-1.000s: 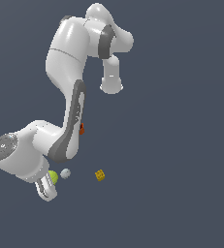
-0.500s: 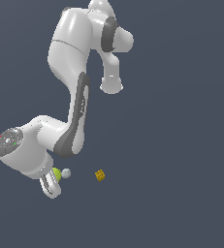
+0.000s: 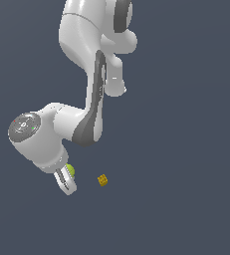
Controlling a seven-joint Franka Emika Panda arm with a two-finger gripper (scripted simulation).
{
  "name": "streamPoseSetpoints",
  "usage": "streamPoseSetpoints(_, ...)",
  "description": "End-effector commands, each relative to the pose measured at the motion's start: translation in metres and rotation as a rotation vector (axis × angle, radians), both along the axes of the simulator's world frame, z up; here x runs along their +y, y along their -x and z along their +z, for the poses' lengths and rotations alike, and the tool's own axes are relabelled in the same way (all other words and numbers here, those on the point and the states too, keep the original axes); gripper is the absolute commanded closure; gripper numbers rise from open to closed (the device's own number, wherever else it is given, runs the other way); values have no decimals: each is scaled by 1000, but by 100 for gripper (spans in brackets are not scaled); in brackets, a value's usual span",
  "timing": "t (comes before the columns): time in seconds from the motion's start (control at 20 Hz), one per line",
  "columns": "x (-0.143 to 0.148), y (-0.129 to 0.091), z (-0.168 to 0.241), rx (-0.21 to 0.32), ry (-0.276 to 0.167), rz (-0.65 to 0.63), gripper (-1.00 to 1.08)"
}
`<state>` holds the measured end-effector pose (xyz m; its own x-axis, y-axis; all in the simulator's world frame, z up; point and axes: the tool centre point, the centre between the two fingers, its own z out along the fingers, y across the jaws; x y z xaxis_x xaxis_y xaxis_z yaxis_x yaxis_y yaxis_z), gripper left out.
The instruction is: Pick up a designated object from a clutter of objects.
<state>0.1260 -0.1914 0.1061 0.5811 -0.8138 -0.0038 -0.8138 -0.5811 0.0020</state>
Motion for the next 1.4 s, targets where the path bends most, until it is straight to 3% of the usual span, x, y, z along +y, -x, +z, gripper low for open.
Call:
streamPoseSetpoints(0.0,21,6,19,-3,0,1,108)
streamPoseSetpoints(1.35,271,81,241,-4,5,0,108)
